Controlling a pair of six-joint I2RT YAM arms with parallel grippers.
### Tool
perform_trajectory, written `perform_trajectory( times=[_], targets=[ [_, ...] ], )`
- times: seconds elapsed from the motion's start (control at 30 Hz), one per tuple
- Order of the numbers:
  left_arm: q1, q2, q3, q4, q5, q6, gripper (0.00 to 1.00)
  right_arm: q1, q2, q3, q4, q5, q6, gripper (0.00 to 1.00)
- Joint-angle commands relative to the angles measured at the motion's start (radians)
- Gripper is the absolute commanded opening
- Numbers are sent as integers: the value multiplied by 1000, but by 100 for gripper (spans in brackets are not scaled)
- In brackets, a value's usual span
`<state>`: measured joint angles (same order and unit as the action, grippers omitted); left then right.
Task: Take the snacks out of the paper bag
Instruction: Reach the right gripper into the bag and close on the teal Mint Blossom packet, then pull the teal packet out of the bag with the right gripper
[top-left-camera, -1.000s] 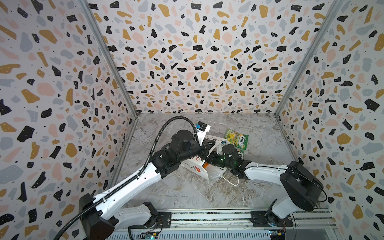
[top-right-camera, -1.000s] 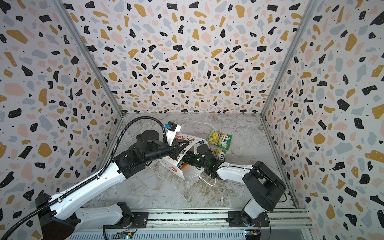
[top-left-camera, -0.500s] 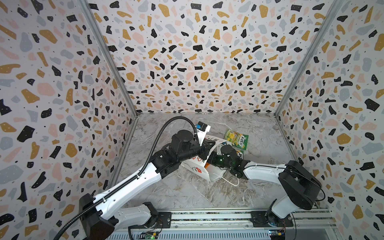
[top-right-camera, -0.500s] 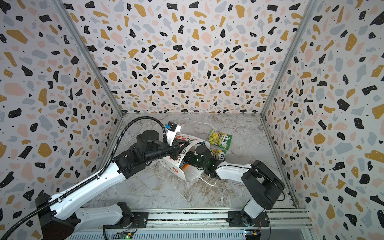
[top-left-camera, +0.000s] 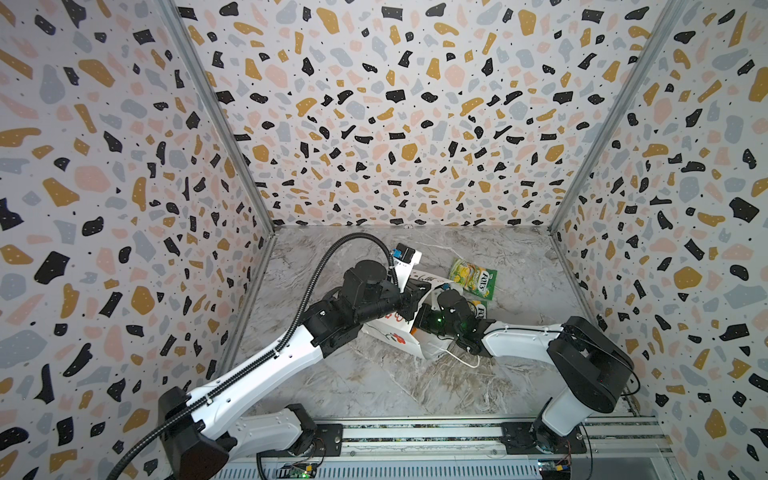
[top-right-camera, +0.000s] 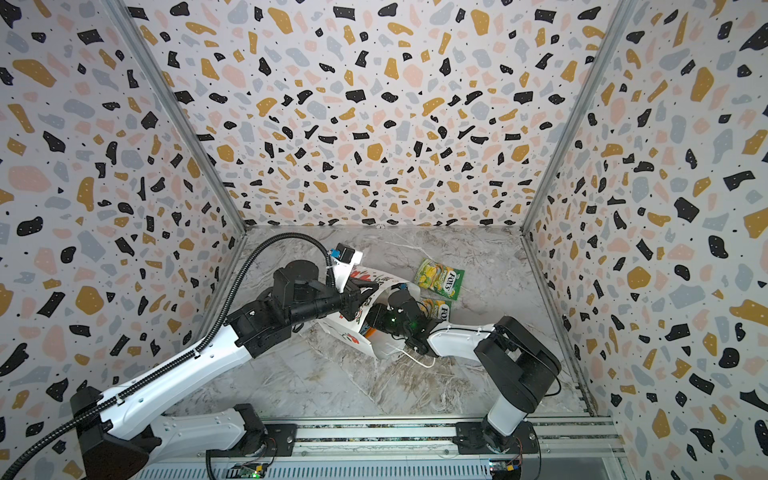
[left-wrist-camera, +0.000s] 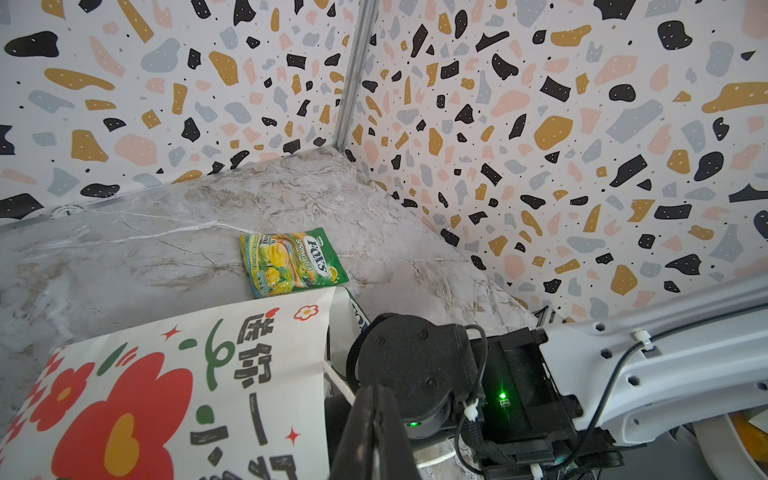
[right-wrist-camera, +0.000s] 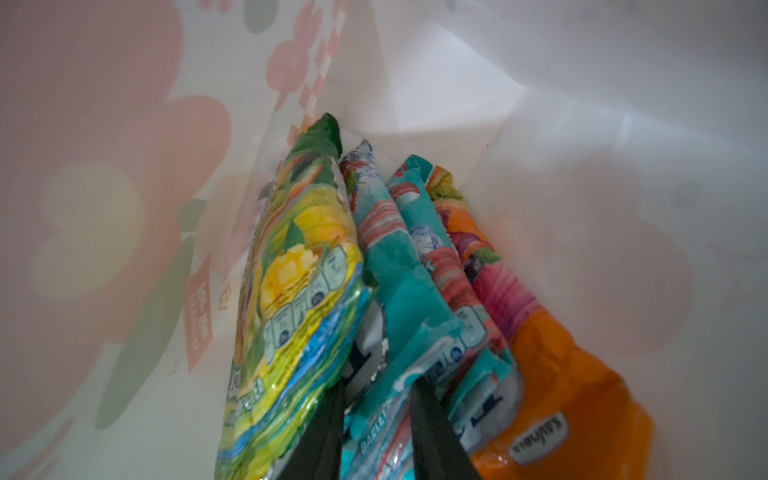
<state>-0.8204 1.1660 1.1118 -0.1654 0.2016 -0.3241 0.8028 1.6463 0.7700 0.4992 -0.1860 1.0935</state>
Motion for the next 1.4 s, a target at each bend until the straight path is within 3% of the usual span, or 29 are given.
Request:
perform_trajectory(
  times=[0.0, 0.2, 0.33, 0.4, 0.73, 1.0, 1.37],
  targets=[
    [-6, -15, 24, 17, 13, 19, 0, -2, 19, 41, -17, 6, -5, 35],
    [-6, -19, 24, 12, 10, 23, 0, 3, 77, 72, -21, -15, -14, 34],
    [-6, -26, 20, 0, -20, 24, 0, 4, 89, 72, -8, -33, -31, 8],
    [-6, -30, 19, -16, -43, 30, 0, 8, 66, 65, -12, -22, -49, 0],
    [-6, -55, 10, -98, -254, 41, 0, 18, -131, 2, -139, 66, -181, 0],
    [-6, -63, 4, -112, -287, 41, 0, 15, -289, -56, -236, 120, -243, 0],
    [-6, -68, 6, -115, -297, 39, 0, 3, -508, 10, -476, 63, -424, 0]
  ],
)
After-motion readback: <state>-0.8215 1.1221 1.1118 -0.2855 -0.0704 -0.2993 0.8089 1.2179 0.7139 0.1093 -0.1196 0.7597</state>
